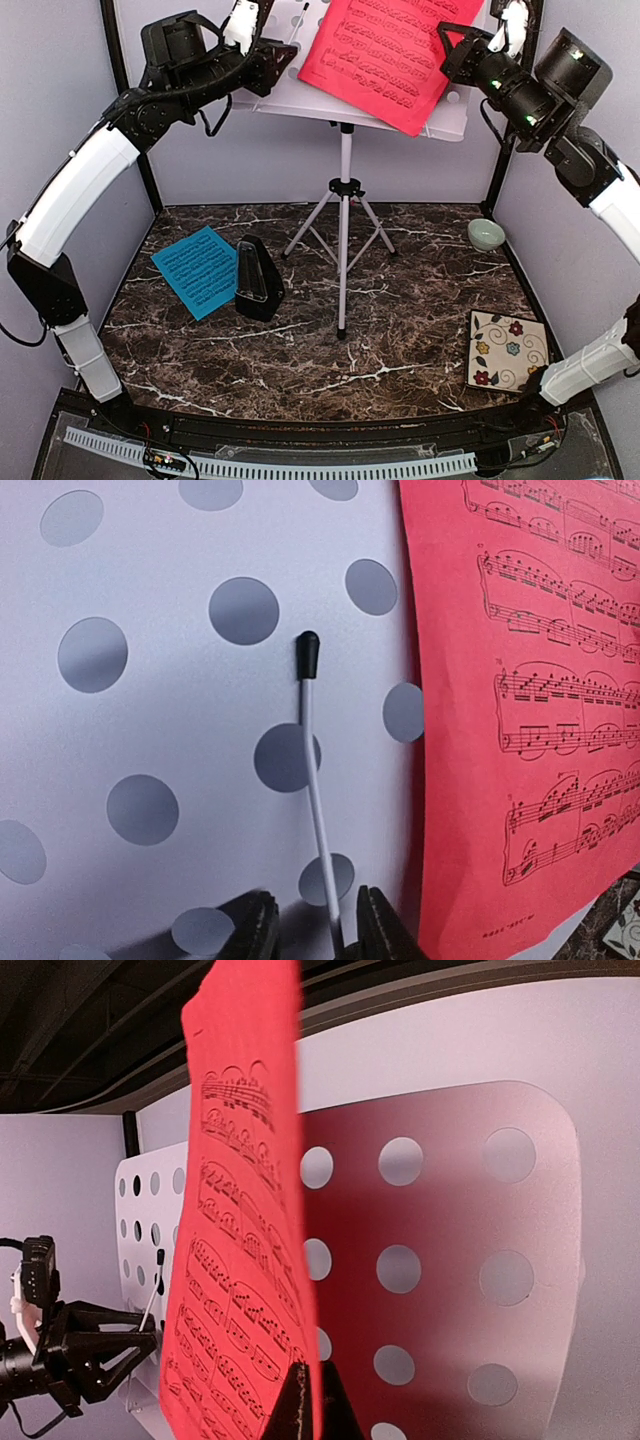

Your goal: Set up the instrument practice props

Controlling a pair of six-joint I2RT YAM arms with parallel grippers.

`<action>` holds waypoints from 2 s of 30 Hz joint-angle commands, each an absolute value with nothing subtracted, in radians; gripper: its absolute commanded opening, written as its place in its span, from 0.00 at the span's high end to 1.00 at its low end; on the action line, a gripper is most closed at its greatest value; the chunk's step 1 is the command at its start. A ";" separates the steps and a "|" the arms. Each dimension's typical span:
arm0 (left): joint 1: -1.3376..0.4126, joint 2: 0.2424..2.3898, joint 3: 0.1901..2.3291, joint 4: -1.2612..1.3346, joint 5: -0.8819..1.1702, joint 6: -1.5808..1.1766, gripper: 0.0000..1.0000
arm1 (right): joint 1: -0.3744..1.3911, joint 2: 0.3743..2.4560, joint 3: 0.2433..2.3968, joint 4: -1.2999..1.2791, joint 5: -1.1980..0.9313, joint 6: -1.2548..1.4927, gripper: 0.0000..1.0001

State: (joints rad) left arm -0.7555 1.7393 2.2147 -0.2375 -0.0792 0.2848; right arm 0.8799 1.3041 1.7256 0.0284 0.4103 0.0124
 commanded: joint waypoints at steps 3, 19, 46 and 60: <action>-0.758 1.748 2.260 -0.243 -0.102 0.306 0.79 | 0.839 1.342 1.769 0.082 0.402 0.012 1.00; -0.759 1.630 2.008 0.034 -0.122 0.276 1.00 | 0.818 1.349 1.781 0.079 0.402 -0.114 1.00; -0.760 1.568 1.812 0.309 0.134 0.332 1.00 | 0.824 1.469 1.949 -0.017 0.200 -0.210 1.00; -0.760 1.549 1.757 0.320 0.154 0.377 1.00 | 0.833 1.623 2.067 -0.007 0.059 -0.386 1.00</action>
State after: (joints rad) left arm -0.7563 1.6001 1.7752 0.3000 0.1089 0.3599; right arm 0.8268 1.5932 2.0052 -0.0540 0.1070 -0.3298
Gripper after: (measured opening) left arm 0.031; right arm 0.007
